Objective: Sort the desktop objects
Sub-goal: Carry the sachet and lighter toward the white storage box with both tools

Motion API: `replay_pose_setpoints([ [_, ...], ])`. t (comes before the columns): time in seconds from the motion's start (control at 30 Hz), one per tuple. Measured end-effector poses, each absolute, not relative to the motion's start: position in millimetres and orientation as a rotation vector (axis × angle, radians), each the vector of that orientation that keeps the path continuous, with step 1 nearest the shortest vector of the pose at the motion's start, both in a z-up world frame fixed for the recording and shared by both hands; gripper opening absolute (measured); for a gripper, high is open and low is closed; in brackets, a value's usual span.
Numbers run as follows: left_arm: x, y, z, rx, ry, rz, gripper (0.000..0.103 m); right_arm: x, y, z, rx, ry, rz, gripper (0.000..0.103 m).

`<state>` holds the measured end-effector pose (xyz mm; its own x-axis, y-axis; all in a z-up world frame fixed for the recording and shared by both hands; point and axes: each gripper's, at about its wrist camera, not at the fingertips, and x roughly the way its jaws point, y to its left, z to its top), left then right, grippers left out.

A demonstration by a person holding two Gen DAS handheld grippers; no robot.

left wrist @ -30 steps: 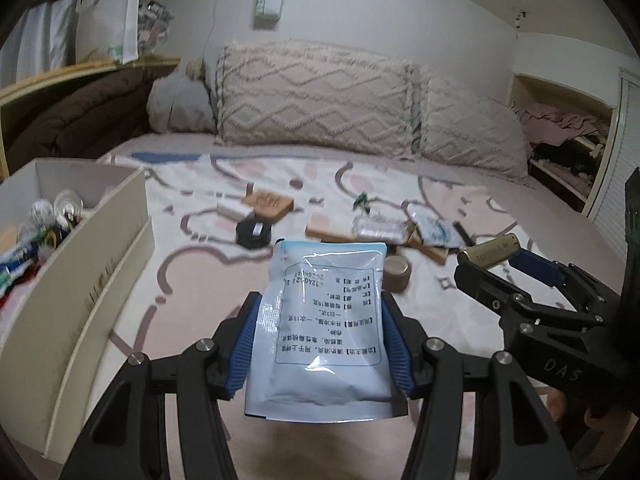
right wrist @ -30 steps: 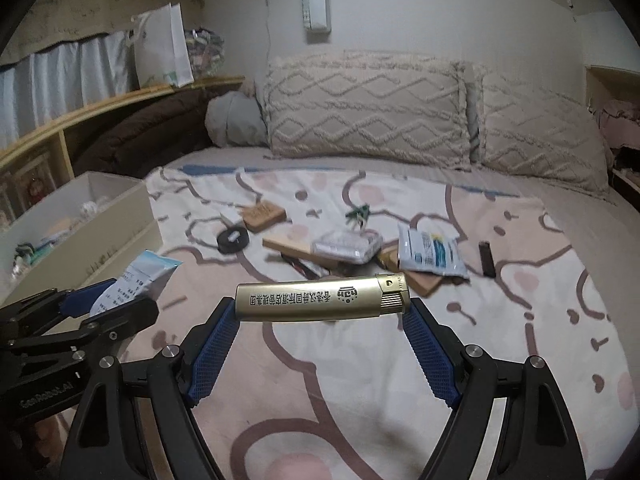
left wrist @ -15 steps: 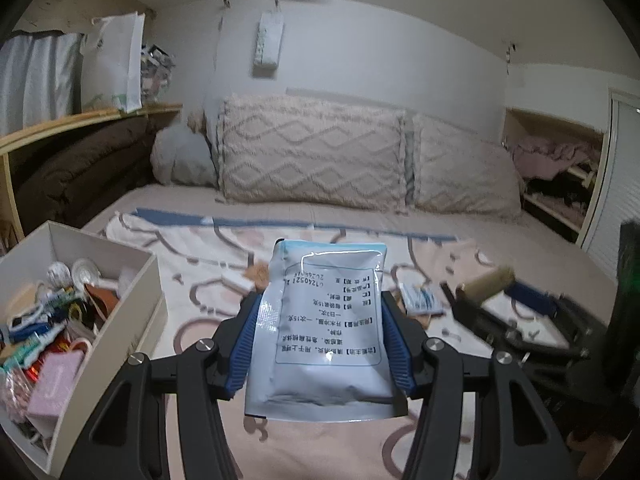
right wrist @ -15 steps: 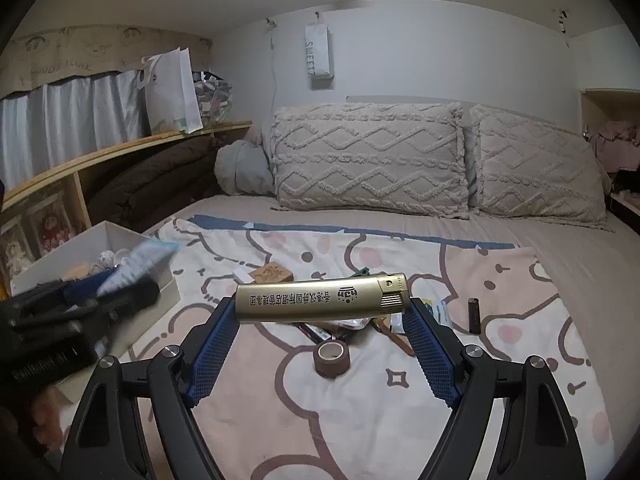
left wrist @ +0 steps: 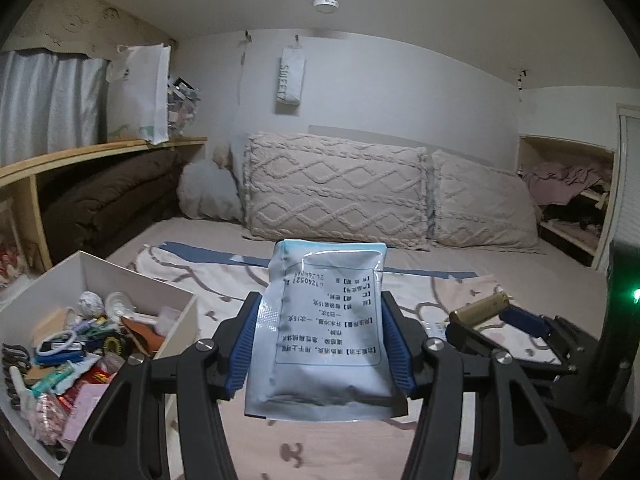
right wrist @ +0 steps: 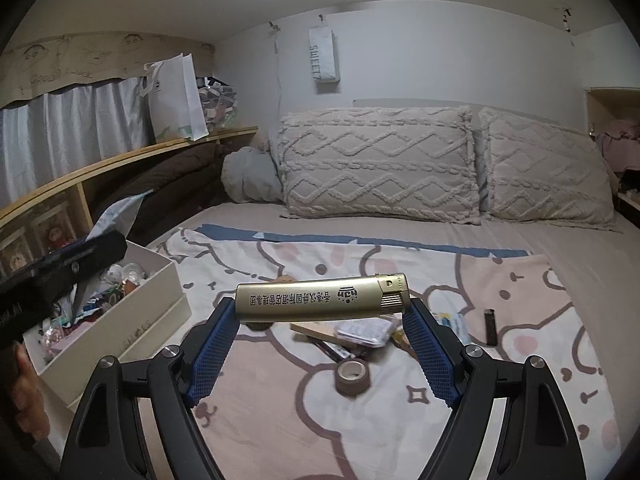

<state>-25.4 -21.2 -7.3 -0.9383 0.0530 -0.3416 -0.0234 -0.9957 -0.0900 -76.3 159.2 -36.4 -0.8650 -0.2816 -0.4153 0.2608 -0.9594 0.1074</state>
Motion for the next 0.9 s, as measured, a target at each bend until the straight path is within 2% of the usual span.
replay_pose_setpoints([
  [0.5,-10,-98,-10,-0.505,-0.327,3.188,0.057,-84,96,-28,0.654,-0.063,-2.696,0.084],
  [0.9,13,-179,-12,-0.461,-0.507,3.395,0.057,-82,26,-19,0.646,0.045,-2.610,0.084],
])
